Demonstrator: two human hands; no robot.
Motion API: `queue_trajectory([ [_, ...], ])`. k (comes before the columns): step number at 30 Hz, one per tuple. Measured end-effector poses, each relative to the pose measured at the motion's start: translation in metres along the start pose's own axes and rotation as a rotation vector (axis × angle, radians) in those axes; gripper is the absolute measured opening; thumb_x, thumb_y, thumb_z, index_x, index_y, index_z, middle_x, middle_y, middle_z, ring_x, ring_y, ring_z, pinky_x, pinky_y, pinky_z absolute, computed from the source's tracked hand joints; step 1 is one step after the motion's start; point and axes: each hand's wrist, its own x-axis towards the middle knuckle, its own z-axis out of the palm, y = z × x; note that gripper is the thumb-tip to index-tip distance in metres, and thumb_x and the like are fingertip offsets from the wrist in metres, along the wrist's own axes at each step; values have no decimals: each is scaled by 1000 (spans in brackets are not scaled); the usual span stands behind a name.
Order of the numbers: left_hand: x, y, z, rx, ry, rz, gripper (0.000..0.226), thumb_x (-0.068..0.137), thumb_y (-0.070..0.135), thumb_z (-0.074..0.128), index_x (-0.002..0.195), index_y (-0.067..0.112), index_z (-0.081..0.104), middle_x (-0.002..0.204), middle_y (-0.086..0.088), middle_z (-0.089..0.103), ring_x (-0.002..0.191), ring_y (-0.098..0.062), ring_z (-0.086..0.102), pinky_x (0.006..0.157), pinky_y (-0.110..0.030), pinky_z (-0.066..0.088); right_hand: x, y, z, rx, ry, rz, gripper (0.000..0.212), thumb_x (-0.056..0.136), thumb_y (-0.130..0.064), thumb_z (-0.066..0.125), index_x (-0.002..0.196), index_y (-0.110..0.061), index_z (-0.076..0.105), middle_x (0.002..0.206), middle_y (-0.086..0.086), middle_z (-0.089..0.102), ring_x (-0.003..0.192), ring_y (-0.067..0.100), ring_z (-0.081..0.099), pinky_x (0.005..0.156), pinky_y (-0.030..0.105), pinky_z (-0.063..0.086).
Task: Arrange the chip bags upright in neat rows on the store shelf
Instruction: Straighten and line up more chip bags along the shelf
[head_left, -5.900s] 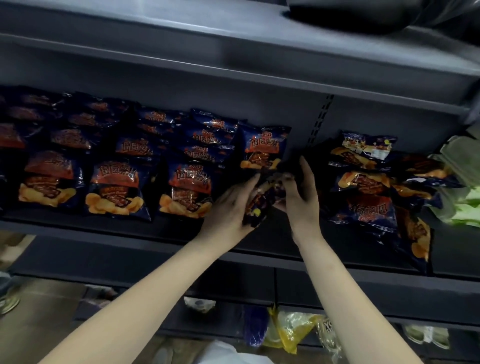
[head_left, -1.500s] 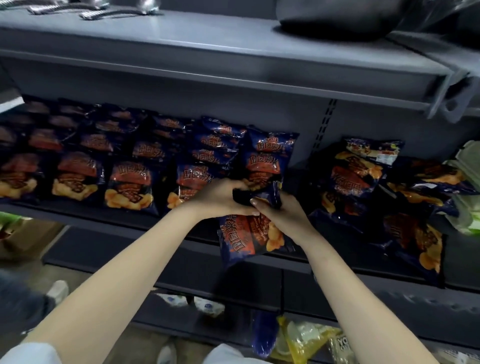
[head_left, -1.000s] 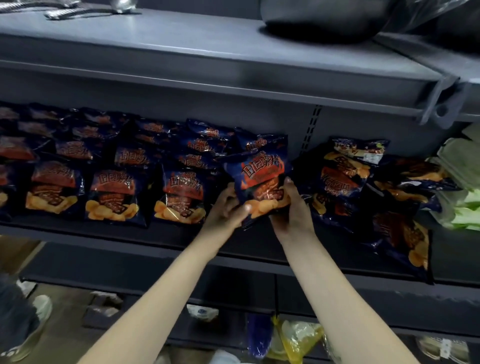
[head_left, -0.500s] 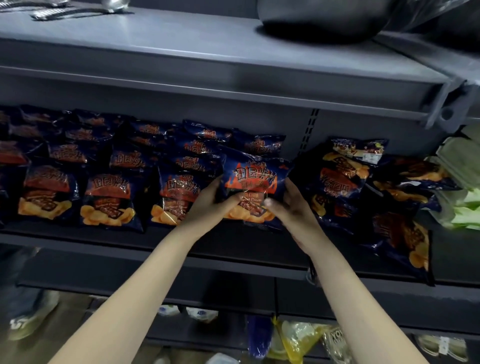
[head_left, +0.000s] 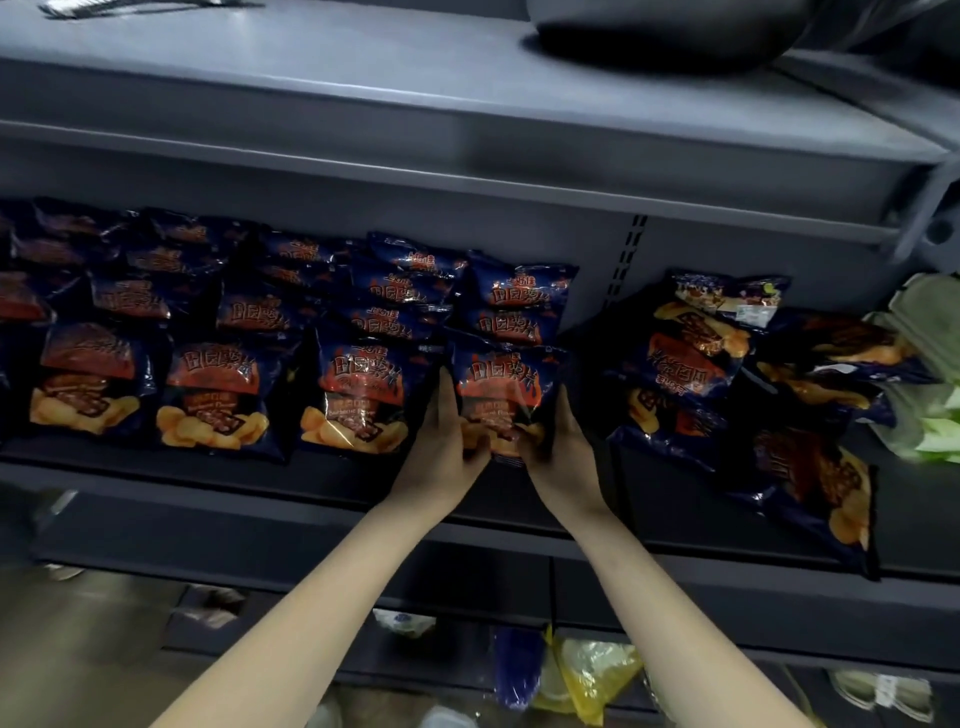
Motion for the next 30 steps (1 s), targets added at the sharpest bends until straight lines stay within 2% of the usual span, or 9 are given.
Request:
queue_trajectory([
  [2, -4, -5, 5, 35, -1, 13, 95, 89, 23, 59, 145, 20, -17, 157, -10, 6, 130, -22, 41, 97, -19, 33, 0, 4, 4, -48, 0, 2, 76, 93, -20, 55, 151, -17, 6, 144, 8, 40, 132, 25, 39, 107, 39, 36],
  [5, -6, -11, 10, 64, 26, 45, 88, 90, 28, 55, 146, 18, -13, 155, -13, 12, 128, -28, 44, 101, -33, 42, 2, 7, 9, -122, 11, -5, 71, 96, -24, 48, 151, -19, 3, 148, 5, 31, 136, 24, 29, 108, 37, 30],
  [8, -6, -14, 15, 138, 67, 42, 84, 91, 34, 52, 148, 15, -8, 155, -16, 10, 129, -31, 43, 99, -37, 44, 3, 8, 16, -179, 70, -17, 67, 97, -27, 44, 151, -22, 5, 144, 5, 32, 131, 23, 35, 105, 39, 37],
  [14, -7, -13, 19, 235, 121, 63, 80, 94, 37, 46, 147, 11, -6, 156, -16, 7, 142, -29, 19, 108, -36, 30, 2, 11, 21, -174, 151, -25, 65, 96, -27, 46, 151, -26, 10, 140, 4, 37, 126, 23, 42, 94, 42, 46],
  [17, -8, -13, 19, 235, 107, 58, 80, 94, 38, 46, 147, 12, -7, 156, -15, 5, 140, -29, 23, 106, -38, 34, 1, 11, 21, -128, 178, -27, 66, 94, -26, 51, 150, -26, 15, 138, 5, 39, 123, 24, 46, 90, 35, 47],
  [21, -7, -14, 20, 234, 107, 51, 78, 94, 40, 44, 148, 12, -4, 156, -16, 6, 140, -30, 23, 106, -39, 34, 0, 8, 18, -36, 219, 17, 64, 91, -25, 59, 147, -19, 27, 142, 3, 39, 128, 19, 43, 89, 17, 35],
  [26, -5, -14, 23, 231, 130, 47, 73, 94, 40, 41, 148, 12, 1, 156, -16, 6, 141, -32, 22, 106, -40, 34, -1, 3, 16, 15, 265, 37, 58, 89, -23, 61, 141, -15, 36, 136, 4, 45, 122, 18, 47, 86, 14, 33],
  [30, -10, -17, 25, 210, 182, 122, 72, 95, 45, 35, 148, 12, 2, 155, -18, 6, 142, -32, 16, 110, -48, 31, -11, 6, 3, 60, 279, -69, 51, 89, -16, 61, 137, -14, 41, 133, 3, 46, 124, 15, 44, 95, 13, 32],
])
